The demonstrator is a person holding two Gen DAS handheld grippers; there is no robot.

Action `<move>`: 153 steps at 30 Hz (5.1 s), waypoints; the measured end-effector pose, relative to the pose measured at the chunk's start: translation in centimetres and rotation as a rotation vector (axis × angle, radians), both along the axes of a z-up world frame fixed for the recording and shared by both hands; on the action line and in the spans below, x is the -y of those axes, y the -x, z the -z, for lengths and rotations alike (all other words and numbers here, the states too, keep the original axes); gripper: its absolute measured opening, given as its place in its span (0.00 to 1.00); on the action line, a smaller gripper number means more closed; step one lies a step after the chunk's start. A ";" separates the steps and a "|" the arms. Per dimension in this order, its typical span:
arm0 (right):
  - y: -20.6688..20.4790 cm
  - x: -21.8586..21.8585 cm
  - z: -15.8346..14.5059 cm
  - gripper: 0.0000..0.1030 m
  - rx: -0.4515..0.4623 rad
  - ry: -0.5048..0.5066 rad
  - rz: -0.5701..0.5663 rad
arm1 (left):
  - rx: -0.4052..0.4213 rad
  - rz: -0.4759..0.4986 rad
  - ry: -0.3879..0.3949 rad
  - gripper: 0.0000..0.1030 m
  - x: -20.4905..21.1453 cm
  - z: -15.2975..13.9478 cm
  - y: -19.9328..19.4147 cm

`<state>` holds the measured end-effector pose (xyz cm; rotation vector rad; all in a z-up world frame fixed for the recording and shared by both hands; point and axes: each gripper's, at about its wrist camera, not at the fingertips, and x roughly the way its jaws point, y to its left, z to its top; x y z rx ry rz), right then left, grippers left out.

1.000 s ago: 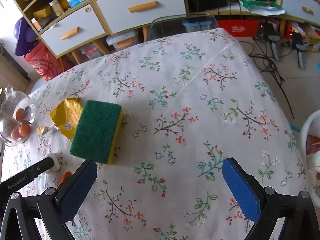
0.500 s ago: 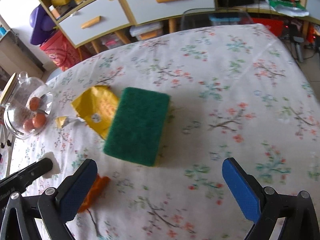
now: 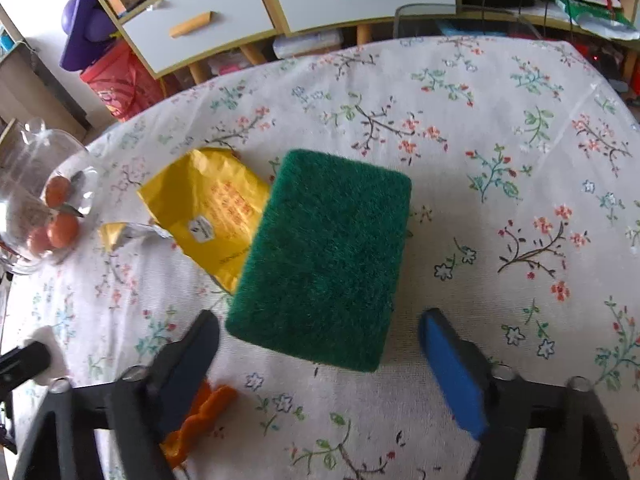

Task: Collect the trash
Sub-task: 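Grasp the white tissue ball with the left gripper while the right grasps the green sponge, then carry the sponge and tissue ball to the bucket and release both inside, then grasp the orange peel with the left gripper while the right grasps the yellow bread wrapper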

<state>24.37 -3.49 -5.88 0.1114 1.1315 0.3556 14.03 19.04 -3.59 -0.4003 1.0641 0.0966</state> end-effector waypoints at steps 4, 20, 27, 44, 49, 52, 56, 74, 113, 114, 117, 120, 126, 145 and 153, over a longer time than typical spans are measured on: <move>0.3 0.3 -0.4 0.58 -0.013 -0.028 -0.018 | 0.004 -0.010 0.017 0.24 -0.2 -0.3 0.5; 3.1 6.7 -4.6 0.57 0.000 -0.089 0.076 | 0.037 0.030 0.014 0.24 3.0 -1.9 2.1; 4.2 12.1 -5.9 0.57 -0.004 -0.122 0.166 | 0.041 0.076 0.015 0.24 6.1 -1.9 1.5; 7.9 29.0 -7.3 0.58 -0.011 -0.092 0.408 | 0.043 0.240 -0.024 0.24 15.5 -1.3 0.8; 8.8 33.4 -7.0 0.59 -0.019 -0.081 0.472 | 0.042 0.300 -0.057 0.24 18.7 -1.0 0.7; 8.9 35.7 -6.7 0.64 -0.028 -0.081 0.503 | 0.038 0.346 -0.076 0.24 21.3 -0.7 0.3; 9.4 38.2 -6.5 0.74 -0.039 -0.076 0.555 | 0.040 0.395 -0.062 0.24 24.4 -0.6 -0.4; 12.6 45.0 -6.6 0.76 -0.067 -0.130 0.652 | 0.077 0.657 -0.022 0.25 43.8 -0.7 -5.3; 9.4 34.7 -7.6 0.83 -0.051 -0.035 0.477 | 0.010 0.270 -0.387 0.97 19.2 0.6 -1.9; 9.3 34.1 -7.6 0.83 -0.050 -0.032 0.467 | 0.000 0.258 -0.383 0.97 18.2 0.9 -1.9; 8.7 31.8 -7.3 0.83 -0.053 -0.021 0.435 | -0.029 0.208 -0.332 0.97 15.0 2.1 -2.0; 7.9 29.3 -6.9 0.83 -0.059 0.002 0.400 | -0.029 0.177 -0.254 0.94 13.3 2.7 -2.4; 6.8 25.7 -6.0 0.83 -0.071 0.048 0.345 | -0.025 0.216 -0.200 0.65 13.2 3.4 -3.5; 3.9 12.7 -3.4 0.83 -0.078 0.078 0.154 | 0.015 0.128 -0.061 0.17 7.3 -0.4 0.0; 2.2 4.3 -3.3 0.87 -0.036 0.130 -0.043 | 0.036 0.027 -0.013 0.17 0.9 -1.4 2.0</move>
